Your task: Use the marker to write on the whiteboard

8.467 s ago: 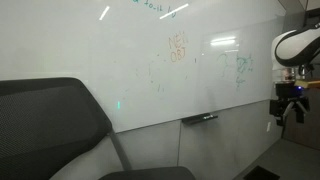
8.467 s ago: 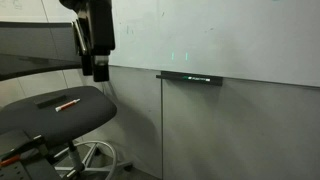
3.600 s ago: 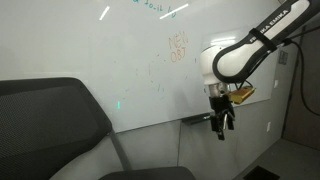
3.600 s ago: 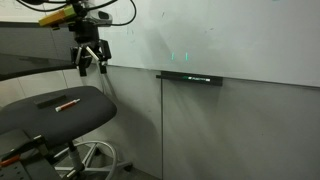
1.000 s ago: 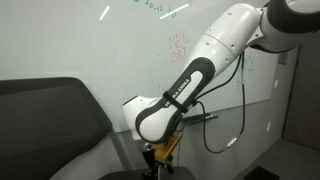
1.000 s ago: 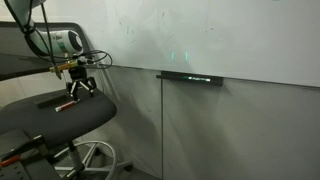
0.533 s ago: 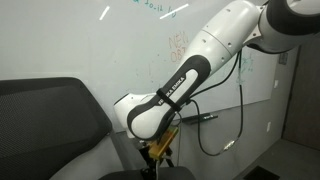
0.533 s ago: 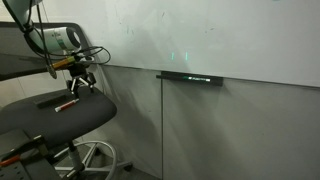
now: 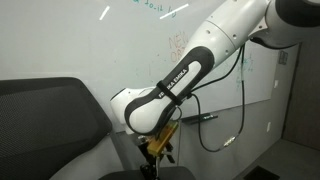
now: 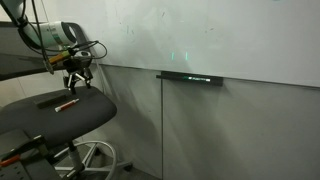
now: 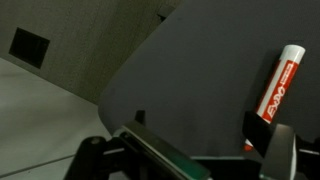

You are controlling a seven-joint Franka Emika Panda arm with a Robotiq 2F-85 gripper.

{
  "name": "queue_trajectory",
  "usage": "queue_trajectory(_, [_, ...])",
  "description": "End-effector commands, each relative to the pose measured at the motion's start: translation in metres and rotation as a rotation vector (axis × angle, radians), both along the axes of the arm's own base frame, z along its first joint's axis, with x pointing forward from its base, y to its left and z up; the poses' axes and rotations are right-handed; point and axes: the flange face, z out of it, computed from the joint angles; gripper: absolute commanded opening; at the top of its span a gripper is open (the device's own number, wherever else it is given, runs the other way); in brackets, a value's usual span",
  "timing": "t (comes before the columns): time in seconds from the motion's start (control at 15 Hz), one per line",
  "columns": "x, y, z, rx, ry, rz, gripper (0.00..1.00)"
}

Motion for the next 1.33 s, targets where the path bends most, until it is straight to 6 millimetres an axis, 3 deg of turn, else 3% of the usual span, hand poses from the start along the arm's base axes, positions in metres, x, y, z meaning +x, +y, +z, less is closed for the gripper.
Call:
queue_trajectory(0.0, [-0.013, 0.013, 0.017, 0.07, 0.021, 0.016, 1.0])
queue_trajectory(0.33, [-0.016, 0.009, 0.02, 0.187, 0.07, 0.007, 1.0])
queue_trajectory(0.8, [-0.023, -0.024, -0.013, 0.233, 0.178, -0.079, 1.0])
queue_trajectory(1.07, [-0.039, -0.025, -0.033, 0.202, 0.219, -0.083, 1.0])
queue_trajectory(1.27, [-0.047, -0.02, -0.036, 0.199, 0.238, -0.075, 1.0])
